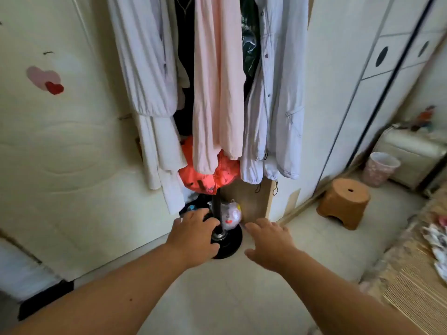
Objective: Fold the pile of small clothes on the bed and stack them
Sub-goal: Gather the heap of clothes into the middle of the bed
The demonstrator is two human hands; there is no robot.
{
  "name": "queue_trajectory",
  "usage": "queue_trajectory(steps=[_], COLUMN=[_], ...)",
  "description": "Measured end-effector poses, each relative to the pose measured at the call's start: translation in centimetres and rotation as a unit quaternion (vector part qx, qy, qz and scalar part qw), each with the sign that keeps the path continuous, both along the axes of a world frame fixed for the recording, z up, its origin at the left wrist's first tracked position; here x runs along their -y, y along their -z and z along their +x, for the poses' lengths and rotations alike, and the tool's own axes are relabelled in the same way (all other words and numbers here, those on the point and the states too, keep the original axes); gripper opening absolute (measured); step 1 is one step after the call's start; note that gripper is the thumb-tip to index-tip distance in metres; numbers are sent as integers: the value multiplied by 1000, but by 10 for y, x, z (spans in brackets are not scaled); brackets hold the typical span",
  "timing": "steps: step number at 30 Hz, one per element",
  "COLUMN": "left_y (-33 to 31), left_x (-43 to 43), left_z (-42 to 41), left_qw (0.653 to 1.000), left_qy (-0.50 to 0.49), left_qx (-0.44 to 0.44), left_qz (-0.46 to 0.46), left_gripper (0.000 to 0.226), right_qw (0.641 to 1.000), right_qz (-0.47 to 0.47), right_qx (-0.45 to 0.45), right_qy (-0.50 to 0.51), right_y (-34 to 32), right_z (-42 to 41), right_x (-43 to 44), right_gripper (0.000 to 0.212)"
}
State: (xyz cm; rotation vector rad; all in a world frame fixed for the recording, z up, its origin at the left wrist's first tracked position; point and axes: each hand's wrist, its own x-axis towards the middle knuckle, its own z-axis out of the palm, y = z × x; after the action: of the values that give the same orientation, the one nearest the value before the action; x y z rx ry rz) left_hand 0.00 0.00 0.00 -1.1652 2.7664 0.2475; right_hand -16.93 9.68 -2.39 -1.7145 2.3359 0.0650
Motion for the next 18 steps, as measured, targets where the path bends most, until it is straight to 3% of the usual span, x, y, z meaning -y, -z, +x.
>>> queue_trajectory(steps=[9, 18], left_y=[19, 37], left_x=[68, 68], left_z=[-100, -302], left_qw=[990, 959], left_qy=[137, 281], left_qx=[17, 31], left_qz=[1, 30], left_gripper=[58, 60], right_qw=[989, 964], right_qz=[17, 20], right_qx=[27, 31], right_qy=[146, 263], right_y=[14, 18], right_z=[-62, -219], right_x=[28, 2], right_gripper=[60, 62])
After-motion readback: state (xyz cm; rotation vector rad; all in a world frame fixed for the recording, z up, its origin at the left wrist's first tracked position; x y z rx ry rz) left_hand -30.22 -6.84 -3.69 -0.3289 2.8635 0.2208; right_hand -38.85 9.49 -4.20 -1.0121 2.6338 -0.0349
